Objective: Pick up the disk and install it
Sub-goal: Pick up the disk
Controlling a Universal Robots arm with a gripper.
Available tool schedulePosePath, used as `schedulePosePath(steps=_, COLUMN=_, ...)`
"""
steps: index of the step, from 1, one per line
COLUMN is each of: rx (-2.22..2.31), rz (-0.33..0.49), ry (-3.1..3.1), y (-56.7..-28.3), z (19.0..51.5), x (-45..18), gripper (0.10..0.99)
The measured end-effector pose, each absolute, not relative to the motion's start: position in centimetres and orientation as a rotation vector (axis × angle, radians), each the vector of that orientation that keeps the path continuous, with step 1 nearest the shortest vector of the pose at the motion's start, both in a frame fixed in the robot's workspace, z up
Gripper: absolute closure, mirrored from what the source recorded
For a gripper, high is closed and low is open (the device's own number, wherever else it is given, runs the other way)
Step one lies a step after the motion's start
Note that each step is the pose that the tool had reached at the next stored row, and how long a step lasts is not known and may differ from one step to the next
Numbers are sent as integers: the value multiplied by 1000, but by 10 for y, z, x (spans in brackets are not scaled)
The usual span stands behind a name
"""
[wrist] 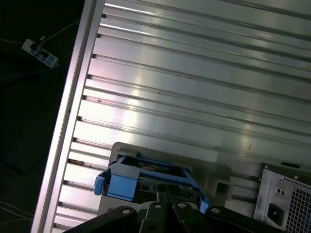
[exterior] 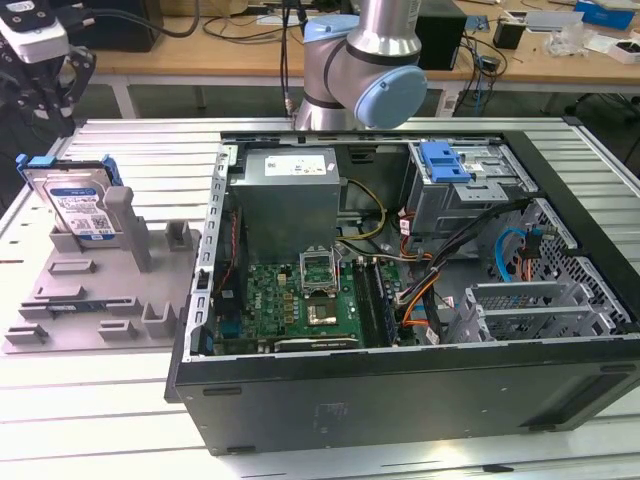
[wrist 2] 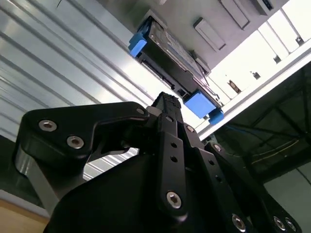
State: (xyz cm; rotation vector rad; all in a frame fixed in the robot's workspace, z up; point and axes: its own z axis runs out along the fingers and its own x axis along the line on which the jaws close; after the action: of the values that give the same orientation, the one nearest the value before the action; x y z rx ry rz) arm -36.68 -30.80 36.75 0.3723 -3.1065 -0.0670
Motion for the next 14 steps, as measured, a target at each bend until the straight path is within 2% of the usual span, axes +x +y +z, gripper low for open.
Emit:
schedulePosePath(steps=2, rx=438, rz=-66, ry=-3097, y=-308, z=367, x=-367, gripper=973)
schedulePosePath(steps=6, rx=662, rz=-65, ry=-3052, y=-308, z=367, x=-367, gripper=725)
schedulePosePath(steps=9, rx=826, rz=-63, ry=-3008, y=-308, z=367, x=-367, gripper=714)
schedulePosePath(steps=11, rx=890, rz=-63, ry=-2988, y=-308, z=367, x=-367, gripper=588)
schedulePosePath(steps=14, rx=998, rz=-61, ry=-2952, y=-308, z=367, x=-367, gripper=588)
